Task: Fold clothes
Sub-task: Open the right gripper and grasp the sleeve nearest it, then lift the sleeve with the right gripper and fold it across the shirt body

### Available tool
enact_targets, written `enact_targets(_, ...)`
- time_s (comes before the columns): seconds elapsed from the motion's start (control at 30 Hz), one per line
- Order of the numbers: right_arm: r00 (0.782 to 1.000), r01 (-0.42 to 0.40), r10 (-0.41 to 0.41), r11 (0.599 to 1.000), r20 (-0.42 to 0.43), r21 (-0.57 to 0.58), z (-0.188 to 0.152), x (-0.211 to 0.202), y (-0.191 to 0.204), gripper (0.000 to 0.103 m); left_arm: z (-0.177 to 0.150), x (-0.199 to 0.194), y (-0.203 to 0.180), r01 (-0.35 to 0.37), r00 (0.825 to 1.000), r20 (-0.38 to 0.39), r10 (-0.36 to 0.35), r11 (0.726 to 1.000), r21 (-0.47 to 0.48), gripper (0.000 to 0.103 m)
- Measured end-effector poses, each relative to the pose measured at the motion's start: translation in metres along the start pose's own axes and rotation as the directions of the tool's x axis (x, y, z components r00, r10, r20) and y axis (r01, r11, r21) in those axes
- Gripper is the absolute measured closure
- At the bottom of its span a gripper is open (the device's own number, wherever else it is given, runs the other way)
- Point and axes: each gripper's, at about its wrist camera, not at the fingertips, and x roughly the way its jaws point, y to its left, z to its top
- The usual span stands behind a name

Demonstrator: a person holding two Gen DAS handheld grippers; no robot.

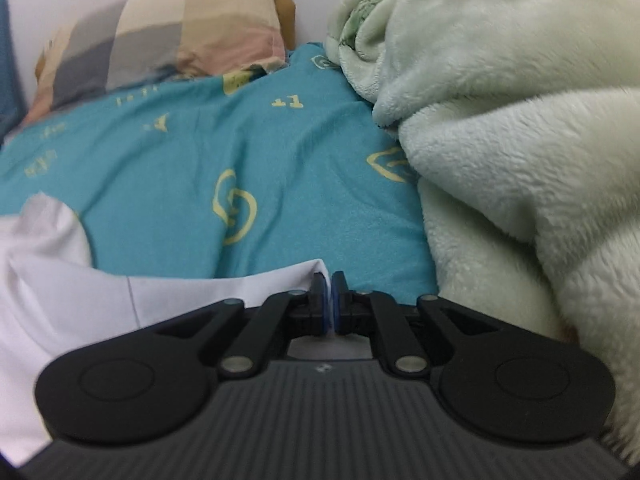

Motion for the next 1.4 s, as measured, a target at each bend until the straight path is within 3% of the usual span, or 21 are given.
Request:
enact_targets(0.13, 0.994, -0.108, 0.111, 0.976, -0.008, 0.187, 0.005, -0.025, -0.018, 0.094, 0.002, -0.001, 0.008, 0.005, 1.000, -0.003, -0.005, 0.999, -0.045, 0.019)
enact_targets(0.2, 0.986, -0.156, 0.165, 0.956, -0.017, 0.247, 0.006, -0.040, -0.024, 0.083, 0.003, -0.006, 0.010, 0.012, 1.000, 0.006, -0.011, 0.998, -0.067, 0.019)
enact_targets(0.27, 0.980, -0.190, 0.200, 0.949, -0.014, 0.251, 0.006, -0.056, -0.025, 0.057, 0.003, -0.013, 0.010, 0.012, 1.000, 0.023, -0.010, 0.997, -0.070, 0.019)
enact_targets(0.3, 0.978, -0.202, 0.209, 0.949, -0.002, 0.241, 0.005, -0.065, -0.024, 0.055, 0.003, -0.017, 0.009, 0.014, 0.999, 0.031, -0.012, 0.998, -0.069, 0.019)
enact_targets(0.5, 0.951, -0.279, 0.307, 0.895, -0.026, 0.348, 0.005, -0.081, -0.028, 0.056, 0.003, -0.024, 0.006, 0.025, 0.999, 0.042, -0.022, 0.997, -0.069, 0.019)
enact_targets(0.57, 0.932, -0.287, 0.354, 0.853, -0.078, 0.435, -0.001, -0.067, -0.028, 0.056, 0.004, -0.023, 0.006, 0.027, 0.999, 0.039, -0.025, 0.997, -0.074, 0.019)
enact_targets(0.77, 0.942, -0.170, 0.283, 0.867, -0.182, 0.468, -0.022, -0.016, -0.019, 0.055, 0.003, -0.010, 0.010, 0.022, 1.000, 0.012, -0.021, 0.995, -0.100, 0.019)
enact_targets(0.9, 0.959, -0.194, 0.260, 0.891, -0.111, 0.411, -0.021, -0.012, -0.014, 0.060, 0.004, 0.002, 0.012, 0.014, 1.000, -0.008, -0.015, 0.994, -0.106, 0.019)
enact_targets(0.97, 0.968, -0.204, 0.243, 0.908, -0.063, 0.366, -0.018, -0.017, -0.012, 0.097, 0.004, 0.006, 0.013, 0.017, 1.000, -0.013, -0.018, 0.993, -0.117, 0.019)
enact_targets(1.0, 0.971, -0.212, 0.238, 0.914, -0.035, 0.345, -0.016, -0.021, -0.011, 0.097, 0.005, 0.007, 0.014, 0.018, 1.000, -0.014, -0.020, 0.992, -0.124, 0.019)
enact_targets(1.1, 0.951, -0.308, 0.286, 0.900, 0.114, 0.310, 0.001, -0.070, -0.011, 0.098, 0.005, 0.005, 0.017, 0.024, 1.000, -0.006, -0.025, 0.990, -0.142, 0.019)
enact_targets(1.23, 0.893, -0.415, 0.341, 0.875, 0.293, 0.248, 0.023, -0.132, -0.012, 0.098, 0.007, -0.004, 0.019, 0.035, 0.999, 0.019, -0.032, 0.985, -0.168, 0.019)
enact_targets(1.37, 0.956, -0.283, 0.233, 0.890, 0.178, 0.358, 0.008, -0.140, -0.025, 0.098, 0.010, -0.014, 0.022, 0.037, 0.999, 0.041, -0.030, 0.982, -0.183, 0.019)
enact_targets(1.4, 0.972, -0.234, 0.210, 0.886, 0.103, 0.399, 0.001, -0.131, -0.030, 0.098, 0.010, -0.016, 0.023, 0.034, 0.999, 0.043, -0.027, 0.982, -0.184, 0.019)
